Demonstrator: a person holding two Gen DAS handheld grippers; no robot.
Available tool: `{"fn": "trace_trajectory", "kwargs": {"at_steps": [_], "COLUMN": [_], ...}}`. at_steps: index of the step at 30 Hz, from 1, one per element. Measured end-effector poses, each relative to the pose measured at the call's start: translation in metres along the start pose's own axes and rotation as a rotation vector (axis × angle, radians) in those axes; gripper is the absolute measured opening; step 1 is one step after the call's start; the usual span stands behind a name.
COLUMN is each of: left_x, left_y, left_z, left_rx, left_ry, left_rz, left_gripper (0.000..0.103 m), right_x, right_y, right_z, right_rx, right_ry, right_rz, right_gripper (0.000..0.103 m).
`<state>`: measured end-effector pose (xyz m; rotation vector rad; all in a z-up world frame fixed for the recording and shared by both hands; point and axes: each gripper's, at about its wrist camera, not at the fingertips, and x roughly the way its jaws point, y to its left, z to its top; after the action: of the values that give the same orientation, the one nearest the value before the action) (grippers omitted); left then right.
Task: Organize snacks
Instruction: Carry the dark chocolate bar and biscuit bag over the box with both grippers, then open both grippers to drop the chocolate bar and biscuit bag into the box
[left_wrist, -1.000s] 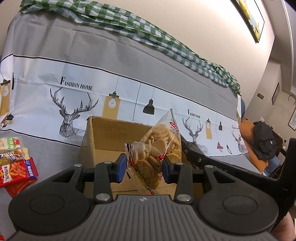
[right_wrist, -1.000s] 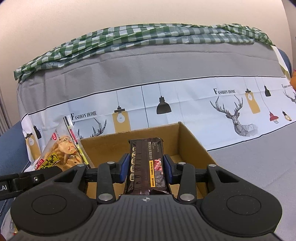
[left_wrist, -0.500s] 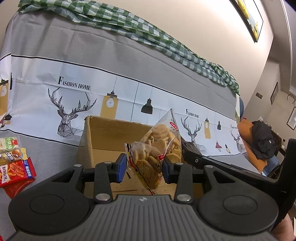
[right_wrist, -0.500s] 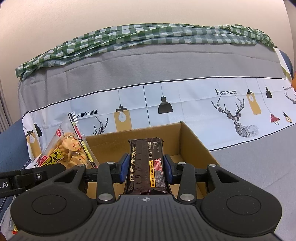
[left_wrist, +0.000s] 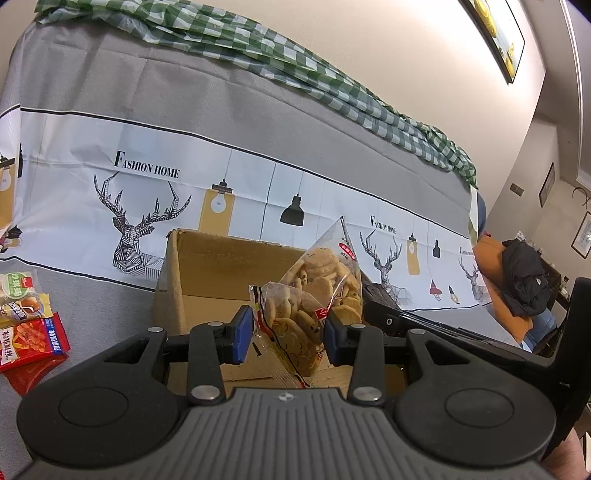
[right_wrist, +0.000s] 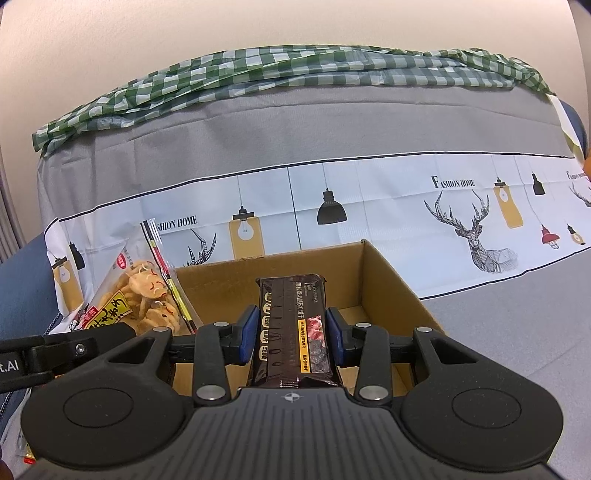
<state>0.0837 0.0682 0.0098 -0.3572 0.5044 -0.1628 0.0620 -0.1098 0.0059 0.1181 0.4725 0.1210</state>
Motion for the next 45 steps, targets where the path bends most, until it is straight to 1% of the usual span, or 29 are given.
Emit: {"fn": "trace_trajectory", "kwargs": {"at_steps": [43,45], "left_x": [0.0028,0.003], "left_y": [-0.0051,-0.0049], "left_z": [-0.0001,0.0], "left_rx": [0.003,0.001], "left_ry": [0.006,0.012], "left_rz": [-0.01,-0.013], "left_gripper": [0.043,0.045], "right_x": [0.0018,0.0015], "right_y": [0.0023,0.0024], "right_z": [-0.0008,-0.0008], "right_rx": [-0.014,-0.014], "right_ry": [0.007,0.007], "right_rz": [0.005,0.004], "right_gripper": [0.041,0.041]}}
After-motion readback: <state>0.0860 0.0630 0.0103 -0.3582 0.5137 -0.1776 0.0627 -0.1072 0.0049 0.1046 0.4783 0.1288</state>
